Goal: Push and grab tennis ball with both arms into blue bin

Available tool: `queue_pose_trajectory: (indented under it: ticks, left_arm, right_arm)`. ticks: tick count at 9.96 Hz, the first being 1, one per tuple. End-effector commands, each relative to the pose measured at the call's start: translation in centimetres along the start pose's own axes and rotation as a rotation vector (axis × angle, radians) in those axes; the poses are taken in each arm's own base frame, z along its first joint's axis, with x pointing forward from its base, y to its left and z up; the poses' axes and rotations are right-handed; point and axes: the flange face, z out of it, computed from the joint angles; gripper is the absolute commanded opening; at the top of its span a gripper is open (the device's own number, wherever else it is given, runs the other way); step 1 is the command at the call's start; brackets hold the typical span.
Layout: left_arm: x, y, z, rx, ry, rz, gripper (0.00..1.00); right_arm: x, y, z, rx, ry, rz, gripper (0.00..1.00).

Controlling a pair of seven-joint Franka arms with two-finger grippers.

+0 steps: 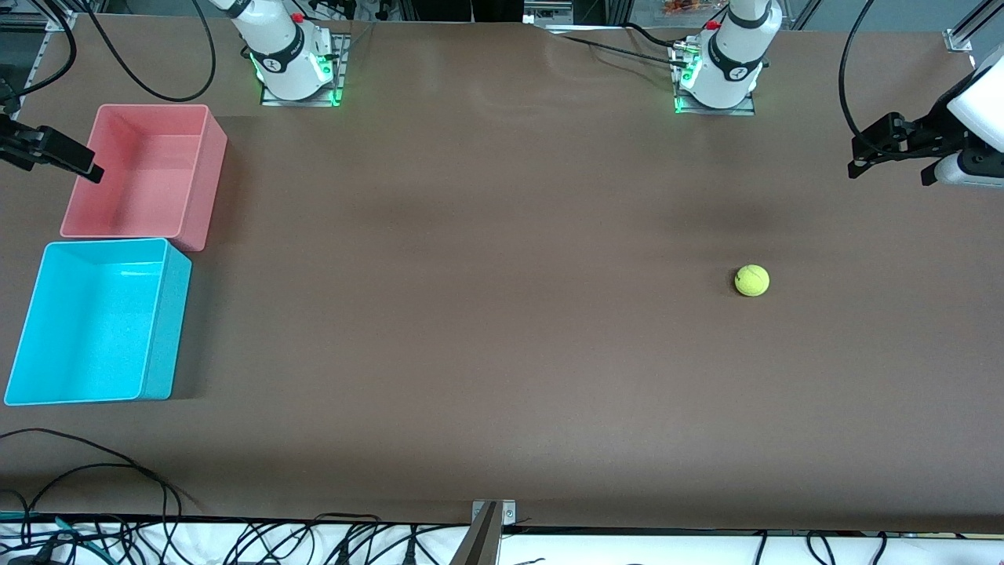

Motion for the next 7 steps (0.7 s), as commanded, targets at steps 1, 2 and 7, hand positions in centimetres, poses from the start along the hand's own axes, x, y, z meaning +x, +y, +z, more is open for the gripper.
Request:
queue_pose_trajectory:
  ticks: [1,2,7]
  left_arm:
    - [0.22,-0.13,-0.68,0.025,-0.004,0.004,1.0]
    - [0.23,0.12,-0.82,0.025,-0.001,0.009,1.0]
    - [0.22,-0.21,-0.68,0.025,-0.004,0.003,1.0]
  right_arm:
    - [-0.07,0.17,-0.56,-0.003,-0.005,-0.01,1.0]
    - [0.09,0.11,-0.52,0.0,-0.001,-0.009,1.0]
    - [0.12,0.95,-0.66,0.001,0.001,0.005,1.0]
